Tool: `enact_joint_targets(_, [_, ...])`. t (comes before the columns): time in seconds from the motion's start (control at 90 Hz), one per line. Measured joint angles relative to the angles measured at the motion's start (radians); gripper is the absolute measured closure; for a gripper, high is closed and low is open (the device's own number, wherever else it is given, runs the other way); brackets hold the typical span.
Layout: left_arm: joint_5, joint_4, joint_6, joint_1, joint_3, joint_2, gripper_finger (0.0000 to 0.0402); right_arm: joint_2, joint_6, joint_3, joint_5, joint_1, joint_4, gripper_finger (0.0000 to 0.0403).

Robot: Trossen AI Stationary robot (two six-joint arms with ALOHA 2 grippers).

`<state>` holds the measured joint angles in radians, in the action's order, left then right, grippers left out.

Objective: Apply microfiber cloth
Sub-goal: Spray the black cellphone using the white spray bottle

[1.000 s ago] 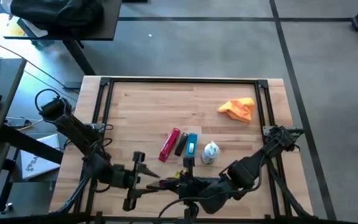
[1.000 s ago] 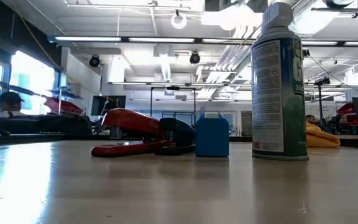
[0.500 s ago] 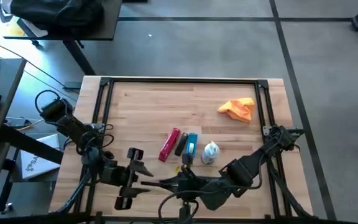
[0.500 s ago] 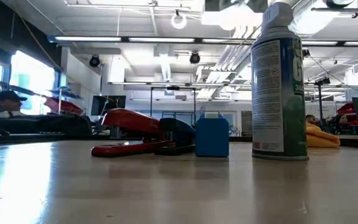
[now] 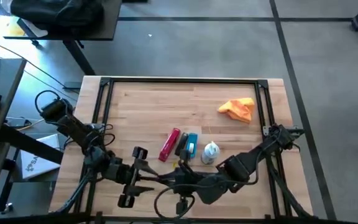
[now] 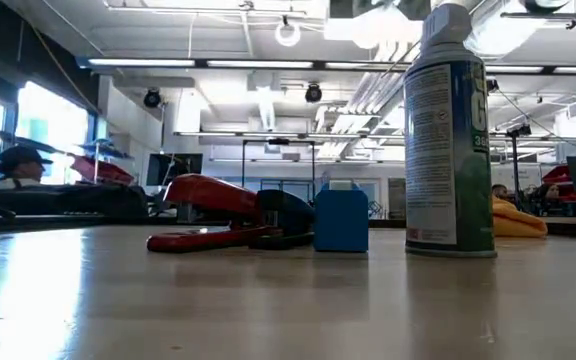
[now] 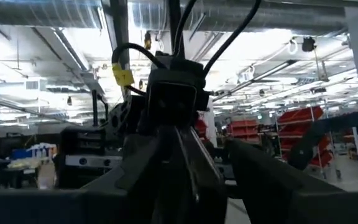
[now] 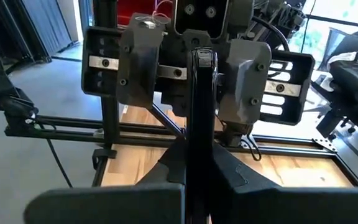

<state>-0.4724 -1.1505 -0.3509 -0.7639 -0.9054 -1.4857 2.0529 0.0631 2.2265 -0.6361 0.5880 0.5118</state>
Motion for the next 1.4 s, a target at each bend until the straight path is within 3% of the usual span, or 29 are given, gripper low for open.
enact_joint_targets(0.144, [-0.008, 0.006, 0.037, 0.000, 0.000, 0.000, 0.0255, 0.000, 0.000, 0.000, 0.000, 0.000, 0.000, 0.0402])
enact_joint_targets(0.533, [-0.036, 0.004, 0.023, 0.000, 0.000, 0.000, 0.0387, 0.000, 0.019, 0.000, -0.001, 0.001, 0.001, 0.0399])
enact_joint_targets(0.944, [-0.070, 0.007, 0.077, 0.000, 0.000, 0.005, 0.0391, -0.004, 0.046, 0.000, -0.008, -0.001, 0.038, 0.0301])
enact_joint_targets(1.189, [-0.225, 0.099, 0.062, -0.018, 0.000, 0.066, 0.0391, -0.102, 0.072, 0.000, -0.016, 0.001, 0.300, 0.0270])
enact_joint_targets(1.4, [-0.295, 0.285, 0.143, 0.017, 0.020, 0.136, 0.0391, -0.179, 0.308, 0.000, -0.182, 0.016, 0.785, 0.0270])
